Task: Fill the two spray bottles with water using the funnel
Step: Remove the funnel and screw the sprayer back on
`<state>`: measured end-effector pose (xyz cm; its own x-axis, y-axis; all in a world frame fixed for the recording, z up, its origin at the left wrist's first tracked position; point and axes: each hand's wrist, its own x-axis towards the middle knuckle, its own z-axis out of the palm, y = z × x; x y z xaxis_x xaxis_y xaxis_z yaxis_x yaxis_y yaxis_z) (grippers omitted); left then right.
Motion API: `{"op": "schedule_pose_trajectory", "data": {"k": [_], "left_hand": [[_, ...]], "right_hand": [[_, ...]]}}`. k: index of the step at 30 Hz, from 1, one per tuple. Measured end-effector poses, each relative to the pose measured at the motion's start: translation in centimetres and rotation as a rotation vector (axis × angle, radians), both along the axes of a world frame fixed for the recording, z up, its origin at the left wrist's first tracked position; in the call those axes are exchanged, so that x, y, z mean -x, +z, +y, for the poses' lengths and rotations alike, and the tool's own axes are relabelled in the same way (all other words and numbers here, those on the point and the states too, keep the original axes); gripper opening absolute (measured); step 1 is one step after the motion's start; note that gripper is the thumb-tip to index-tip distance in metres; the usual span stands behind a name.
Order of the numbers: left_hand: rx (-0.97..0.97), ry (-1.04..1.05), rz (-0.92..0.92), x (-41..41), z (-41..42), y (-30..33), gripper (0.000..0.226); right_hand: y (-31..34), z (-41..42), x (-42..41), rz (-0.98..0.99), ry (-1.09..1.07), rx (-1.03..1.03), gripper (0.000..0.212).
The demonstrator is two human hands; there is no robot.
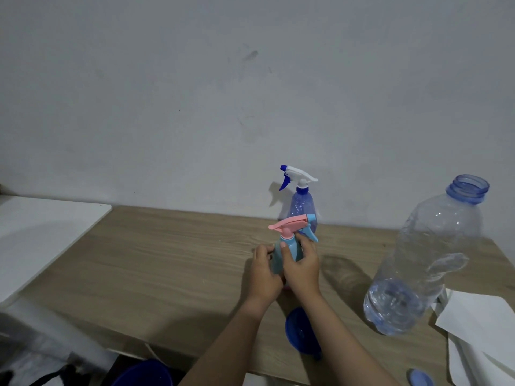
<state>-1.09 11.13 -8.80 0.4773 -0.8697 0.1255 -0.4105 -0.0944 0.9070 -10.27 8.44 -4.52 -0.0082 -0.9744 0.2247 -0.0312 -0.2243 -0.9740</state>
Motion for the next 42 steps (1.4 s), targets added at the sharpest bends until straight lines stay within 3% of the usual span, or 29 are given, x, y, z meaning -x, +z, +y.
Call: {"op": "schedule_pose_trajectory", "data": {"k": [9, 15, 25, 32, 37, 41, 42], "left_hand": [[0.017, 0.007, -0.011, 0.3, 0.2, 0.2, 0.04], [0.005, 0.01, 0.018, 0.2, 0.1, 0.0, 0.044], [0.032, 0.029, -0.013, 0.5, 0.2, 0.3, 0.037], [0.043, 0.037, 0.0, 0.6, 0.1, 0.2, 0.031], [0.046, 0.04, 0.004, 0.8, 0.2, 0.3, 0.033], [0.019, 0.06, 0.075, 1.1, 0.1, 0.4, 0.02], [0.035, 0.071, 0.106, 1.1, 0.1, 0.5, 0.027]], "right_hand": [[0.9, 0.3, -0.6, -0.162, -0.092, -0.111, 0.028], [0.2, 0.0, -0.1, -0.031, -0.038, -0.014, 0.024], [0.4, 0.0, -1.2, -0.153, -0.137, -0.117, 0.028], [0.4, 0.5, -0.7, -0.013, -0.108, 0.043, 0.022], [0.5, 0.2, -1.0, -0.016, -0.133, 0.003, 0.02], [0.8, 0.6, -1.4, -0.024, -0.174, -0.017, 0.02], [0.9, 0.7, -1.5, -0.031, -0.18, -0.021, 0.02]]}}
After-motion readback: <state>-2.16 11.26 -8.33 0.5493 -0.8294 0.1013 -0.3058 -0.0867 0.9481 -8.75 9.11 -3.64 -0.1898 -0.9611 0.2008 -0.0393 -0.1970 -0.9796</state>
